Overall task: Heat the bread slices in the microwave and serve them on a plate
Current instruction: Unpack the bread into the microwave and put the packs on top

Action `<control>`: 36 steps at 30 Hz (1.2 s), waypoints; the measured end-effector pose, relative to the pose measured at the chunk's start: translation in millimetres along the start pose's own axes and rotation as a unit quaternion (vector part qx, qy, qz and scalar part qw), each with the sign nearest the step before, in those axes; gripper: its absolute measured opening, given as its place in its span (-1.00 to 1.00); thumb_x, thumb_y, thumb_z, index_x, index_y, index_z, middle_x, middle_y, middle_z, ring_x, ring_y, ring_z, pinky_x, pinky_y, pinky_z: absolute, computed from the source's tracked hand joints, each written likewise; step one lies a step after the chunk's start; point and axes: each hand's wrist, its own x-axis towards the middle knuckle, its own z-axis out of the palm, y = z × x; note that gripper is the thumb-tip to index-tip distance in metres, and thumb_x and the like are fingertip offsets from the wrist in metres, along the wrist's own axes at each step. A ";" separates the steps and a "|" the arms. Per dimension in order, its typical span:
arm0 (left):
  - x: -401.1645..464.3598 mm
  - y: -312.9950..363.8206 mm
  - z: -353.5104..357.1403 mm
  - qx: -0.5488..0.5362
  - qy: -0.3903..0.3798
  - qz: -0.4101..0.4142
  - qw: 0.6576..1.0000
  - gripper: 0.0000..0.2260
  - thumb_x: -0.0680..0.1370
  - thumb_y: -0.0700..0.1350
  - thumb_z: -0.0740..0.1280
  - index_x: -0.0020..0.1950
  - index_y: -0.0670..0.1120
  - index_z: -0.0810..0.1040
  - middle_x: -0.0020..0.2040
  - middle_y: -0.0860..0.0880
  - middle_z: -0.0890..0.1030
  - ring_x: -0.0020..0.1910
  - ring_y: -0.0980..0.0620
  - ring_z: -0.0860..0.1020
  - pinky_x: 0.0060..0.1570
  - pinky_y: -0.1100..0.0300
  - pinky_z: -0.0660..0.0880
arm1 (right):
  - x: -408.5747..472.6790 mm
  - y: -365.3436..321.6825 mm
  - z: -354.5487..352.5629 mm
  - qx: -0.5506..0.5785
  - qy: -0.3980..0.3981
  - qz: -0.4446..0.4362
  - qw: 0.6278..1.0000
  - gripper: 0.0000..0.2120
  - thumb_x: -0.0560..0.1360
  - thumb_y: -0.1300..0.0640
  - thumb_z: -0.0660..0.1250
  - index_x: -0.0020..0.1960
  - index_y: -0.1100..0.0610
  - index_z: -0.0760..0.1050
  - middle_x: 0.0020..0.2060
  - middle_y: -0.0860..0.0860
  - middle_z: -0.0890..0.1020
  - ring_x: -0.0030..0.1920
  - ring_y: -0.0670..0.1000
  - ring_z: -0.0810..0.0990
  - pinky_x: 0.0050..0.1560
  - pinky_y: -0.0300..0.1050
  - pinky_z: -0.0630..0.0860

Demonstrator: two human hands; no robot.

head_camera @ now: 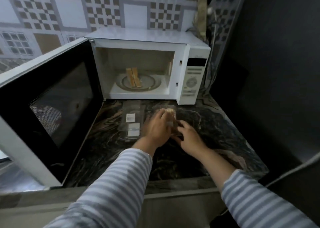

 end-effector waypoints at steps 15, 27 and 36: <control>-28.9 -27.7 47.1 -0.003 -0.035 -0.073 0.997 -0.23 0.55 0.20 0.20 0.57 -0.14 -0.10 0.55 -0.13 0.17 0.51 -0.08 0.19 0.47 0.00 0.15 | 5.7 33.3 25.8 0.030 0.124 -0.172 0.977 -0.90 0.51 0.27 0.35 -0.04 0.24 0.64 0.34 0.15 0.48 0.41 0.17 0.37 0.39 0.06 0.34; -26.2 -28.6 49.9 0.034 -0.046 -0.083 0.995 -0.34 0.60 0.21 0.06 0.58 -0.06 -0.11 0.57 -0.08 0.10 0.54 0.05 0.05 0.49 0.14 -0.04 | 18.3 41.0 29.7 0.009 0.110 -0.281 0.953 -0.66 0.56 0.13 0.12 0.02 0.28 0.62 0.27 0.14 0.55 0.36 0.20 0.43 0.30 0.08 0.43; -25.4 -27.2 49.8 0.033 -0.042 -0.097 0.994 -0.29 0.56 0.19 0.15 0.55 0.10 -0.22 0.55 -0.06 0.17 0.54 0.04 0.09 0.50 0.10 0.01 | 17.9 39.3 30.9 0.012 0.177 -0.276 0.944 -0.65 0.56 0.26 0.13 0.28 0.35 0.48 0.25 0.19 0.56 0.36 0.07 0.36 0.32 -0.10 0.38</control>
